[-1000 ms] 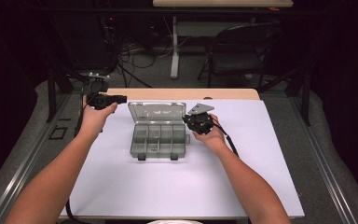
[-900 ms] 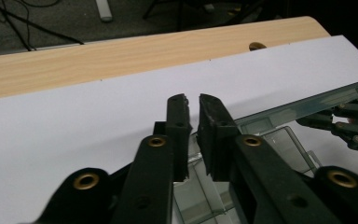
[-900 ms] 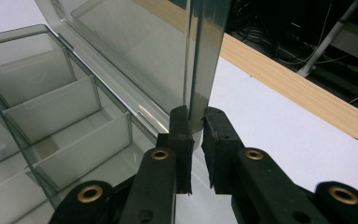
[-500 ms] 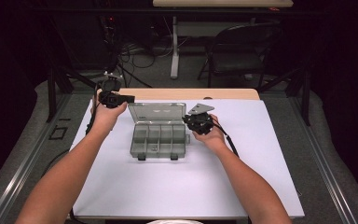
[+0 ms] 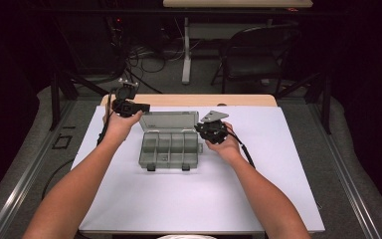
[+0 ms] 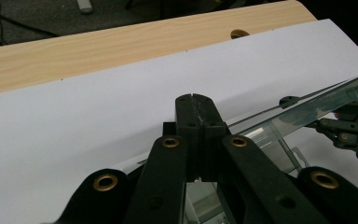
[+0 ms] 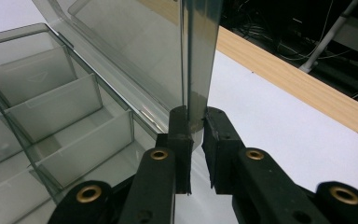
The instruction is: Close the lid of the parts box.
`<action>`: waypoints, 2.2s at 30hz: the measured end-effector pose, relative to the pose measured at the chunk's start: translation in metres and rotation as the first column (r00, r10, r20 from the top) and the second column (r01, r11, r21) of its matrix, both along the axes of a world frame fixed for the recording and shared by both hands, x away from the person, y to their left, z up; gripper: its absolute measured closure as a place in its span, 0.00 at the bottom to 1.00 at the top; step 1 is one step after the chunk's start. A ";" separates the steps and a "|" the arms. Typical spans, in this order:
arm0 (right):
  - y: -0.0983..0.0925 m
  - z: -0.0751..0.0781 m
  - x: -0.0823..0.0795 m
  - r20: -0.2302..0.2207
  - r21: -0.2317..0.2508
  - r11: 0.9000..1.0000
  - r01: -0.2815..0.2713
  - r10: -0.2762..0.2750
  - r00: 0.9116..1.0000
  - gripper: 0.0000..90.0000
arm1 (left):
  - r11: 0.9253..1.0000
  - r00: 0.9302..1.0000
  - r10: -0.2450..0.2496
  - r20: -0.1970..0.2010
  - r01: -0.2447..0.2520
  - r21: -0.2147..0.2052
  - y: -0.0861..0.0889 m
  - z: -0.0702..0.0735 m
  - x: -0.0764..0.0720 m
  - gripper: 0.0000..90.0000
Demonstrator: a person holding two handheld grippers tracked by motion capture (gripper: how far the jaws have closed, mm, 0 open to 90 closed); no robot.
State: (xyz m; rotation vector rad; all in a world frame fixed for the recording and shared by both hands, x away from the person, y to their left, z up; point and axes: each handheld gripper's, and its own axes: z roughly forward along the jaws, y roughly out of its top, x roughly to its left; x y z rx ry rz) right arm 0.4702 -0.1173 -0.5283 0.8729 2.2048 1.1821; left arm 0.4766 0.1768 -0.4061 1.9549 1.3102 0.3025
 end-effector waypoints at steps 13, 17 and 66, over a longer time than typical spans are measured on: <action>0.000 0.001 0.000 -0.028 0.012 1.000 0.006 -0.006 1.000 0.89 | 1.000 1.000 0.003 -0.004 -0.003 -0.002 -0.001 -0.001 -0.001 1.00; 0.000 0.004 -0.003 -0.043 0.009 1.000 0.002 -0.002 0.999 0.84 | 1.000 1.000 -0.001 -0.001 0.001 0.002 0.000 -0.002 -0.003 1.00; -0.009 0.023 -0.050 -0.079 0.106 0.989 -0.100 0.109 0.991 1.00 | 0.996 0.996 -0.083 0.014 0.084 -0.008 0.006 -0.030 -0.049 1.00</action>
